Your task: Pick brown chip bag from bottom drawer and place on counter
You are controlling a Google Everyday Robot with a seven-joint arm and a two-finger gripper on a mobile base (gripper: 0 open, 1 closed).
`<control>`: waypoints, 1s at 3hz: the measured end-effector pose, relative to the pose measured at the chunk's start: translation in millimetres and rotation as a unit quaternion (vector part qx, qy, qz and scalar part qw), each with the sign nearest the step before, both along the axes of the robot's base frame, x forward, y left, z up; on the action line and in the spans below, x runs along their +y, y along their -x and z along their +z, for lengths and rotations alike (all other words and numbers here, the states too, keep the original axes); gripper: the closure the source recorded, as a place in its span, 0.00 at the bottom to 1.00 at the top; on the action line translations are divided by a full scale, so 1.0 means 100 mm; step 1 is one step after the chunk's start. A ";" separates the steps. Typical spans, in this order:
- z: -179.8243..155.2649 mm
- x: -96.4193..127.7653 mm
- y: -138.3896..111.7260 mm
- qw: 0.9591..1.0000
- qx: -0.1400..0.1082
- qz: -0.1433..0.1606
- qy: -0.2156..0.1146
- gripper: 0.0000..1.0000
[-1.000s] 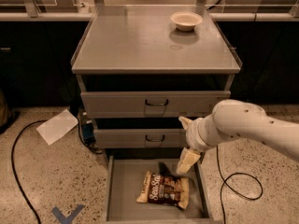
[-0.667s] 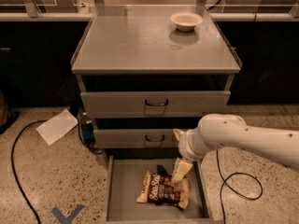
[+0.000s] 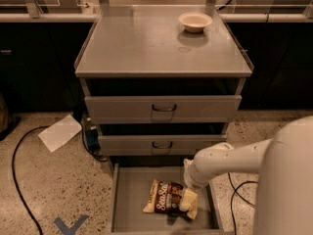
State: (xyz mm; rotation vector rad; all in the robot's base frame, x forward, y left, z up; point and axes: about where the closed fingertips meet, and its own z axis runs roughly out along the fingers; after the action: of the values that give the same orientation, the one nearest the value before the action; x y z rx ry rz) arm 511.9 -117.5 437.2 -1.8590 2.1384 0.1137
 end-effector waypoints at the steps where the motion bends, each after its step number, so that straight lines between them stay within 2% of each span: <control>1: -0.37 -0.11 0.10 0.999 -0.007 -0.041 -0.005 0.00; 2: -0.69 -0.06 0.00 0.995 -0.030 -0.080 -0.052 0.00; 3: -0.97 0.07 -0.13 0.985 -0.060 -0.107 -0.121 0.00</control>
Offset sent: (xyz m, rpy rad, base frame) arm 0.0229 -0.0029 -0.1073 0.2664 -0.1472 -0.2724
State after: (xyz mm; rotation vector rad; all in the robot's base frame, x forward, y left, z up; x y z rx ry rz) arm 524.6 -110.8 340.0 -1.4565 2.1194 0.1995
